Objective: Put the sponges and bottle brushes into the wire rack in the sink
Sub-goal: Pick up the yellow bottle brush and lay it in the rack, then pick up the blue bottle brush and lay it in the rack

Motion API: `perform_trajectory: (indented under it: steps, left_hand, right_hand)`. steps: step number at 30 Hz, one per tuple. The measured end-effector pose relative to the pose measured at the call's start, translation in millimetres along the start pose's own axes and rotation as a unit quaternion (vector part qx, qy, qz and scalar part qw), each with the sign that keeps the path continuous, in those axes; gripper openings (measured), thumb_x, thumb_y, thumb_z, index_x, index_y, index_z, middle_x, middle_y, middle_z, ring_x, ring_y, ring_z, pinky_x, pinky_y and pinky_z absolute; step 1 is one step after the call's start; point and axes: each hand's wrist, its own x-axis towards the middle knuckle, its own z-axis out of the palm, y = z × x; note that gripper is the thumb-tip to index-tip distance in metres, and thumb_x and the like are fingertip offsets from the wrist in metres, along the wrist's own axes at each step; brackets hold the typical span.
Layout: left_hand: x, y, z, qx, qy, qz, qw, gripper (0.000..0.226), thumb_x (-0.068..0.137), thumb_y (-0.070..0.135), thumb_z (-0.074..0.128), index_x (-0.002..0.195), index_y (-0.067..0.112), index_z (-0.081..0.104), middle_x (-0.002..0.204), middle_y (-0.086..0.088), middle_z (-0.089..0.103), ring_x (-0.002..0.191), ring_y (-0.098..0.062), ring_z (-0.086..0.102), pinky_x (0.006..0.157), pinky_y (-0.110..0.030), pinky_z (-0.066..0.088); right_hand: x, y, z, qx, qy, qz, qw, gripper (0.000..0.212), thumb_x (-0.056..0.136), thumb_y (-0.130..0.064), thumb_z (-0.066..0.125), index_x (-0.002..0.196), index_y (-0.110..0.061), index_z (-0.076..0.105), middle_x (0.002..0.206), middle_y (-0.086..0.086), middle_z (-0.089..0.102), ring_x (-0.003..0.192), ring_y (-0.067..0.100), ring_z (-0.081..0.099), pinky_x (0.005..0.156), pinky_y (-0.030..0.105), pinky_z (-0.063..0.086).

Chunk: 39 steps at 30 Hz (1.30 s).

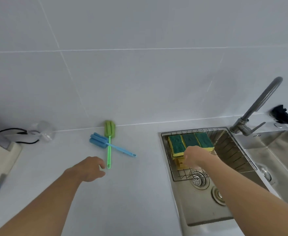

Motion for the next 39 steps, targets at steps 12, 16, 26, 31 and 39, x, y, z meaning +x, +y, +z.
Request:
perform_trajectory:
  steps: [12, 16, 26, 31, 39]
  left_hand:
    - [-11, -119, -24, -0.013, -0.012, -0.025, 1.0, 0.04, 0.085, 0.043, 0.064, 0.122, 0.028, 0.058, 0.11, 0.006, 0.058, 0.097, -0.012, 0.06, 0.085, -0.025, 0.046]
    - [-2, -134, -32, -0.013, -0.014, -0.024, 1.0, 0.041, 0.086, 0.042, 0.064, 0.124, 0.027, 0.057, 0.114, 0.004, 0.057, 0.097, -0.014, 0.06, 0.084, -0.025, 0.046]
    - [51, -139, -56, 0.018, -0.035, 0.008, 0.999, 0.043, 0.088, 0.041, 0.061, 0.128, 0.027, 0.056, 0.116, 0.004, 0.055, 0.103, -0.015, 0.059, 0.094, -0.03, 0.048]
    - [87, -129, -66, 0.029, -0.01, 0.014, 0.999, 0.044, 0.09, 0.039, 0.058, 0.132, 0.027, 0.052, 0.122, 0.002, 0.058, 0.106, -0.017, 0.059, 0.092, -0.029, 0.048]
    - [129, -88, -61, -0.256, 0.09, 0.011, 0.962, 0.057, 0.084, 0.045, 0.067, 0.135, 0.026, 0.051, 0.125, -0.001, 0.059, 0.102, -0.016, 0.056, 0.083, -0.028, 0.049]
  right_hand:
    - [-7, -123, 11, -0.006, 0.018, -0.038, 0.999, 0.038, 0.094, -0.026, 0.053, 0.128, -0.009, 0.059, 0.127, 0.009, 0.064, 0.113, 0.027, 0.061, 0.095, 0.036, 0.053]
    - [0, -148, 13, -0.004, 0.019, -0.037, 0.999, 0.037, 0.094, -0.027, 0.054, 0.128, -0.013, 0.058, 0.124, 0.007, 0.063, 0.11, 0.025, 0.061, 0.09, 0.031, 0.051]
    - [40, -196, 6, -0.005, 0.017, -0.044, 0.999, 0.036, 0.095, -0.028, 0.057, 0.128, -0.015, 0.06, 0.118, 0.004, 0.066, 0.105, 0.02, 0.064, 0.09, 0.028, 0.052]
    - [73, -212, 12, -0.003, 0.028, -0.043, 0.999, 0.032, 0.095, -0.027, 0.055, 0.126, -0.019, 0.06, 0.113, 0.001, 0.065, 0.096, 0.017, 0.064, 0.084, 0.027, 0.054]
    - [111, -226, 22, 0.002, 0.061, -0.082, 0.995, 0.035, 0.101, -0.034, 0.047, 0.131, -0.018, 0.056, 0.121, 0.001, 0.058, 0.106, 0.02, 0.06, 0.091, 0.034, 0.053]
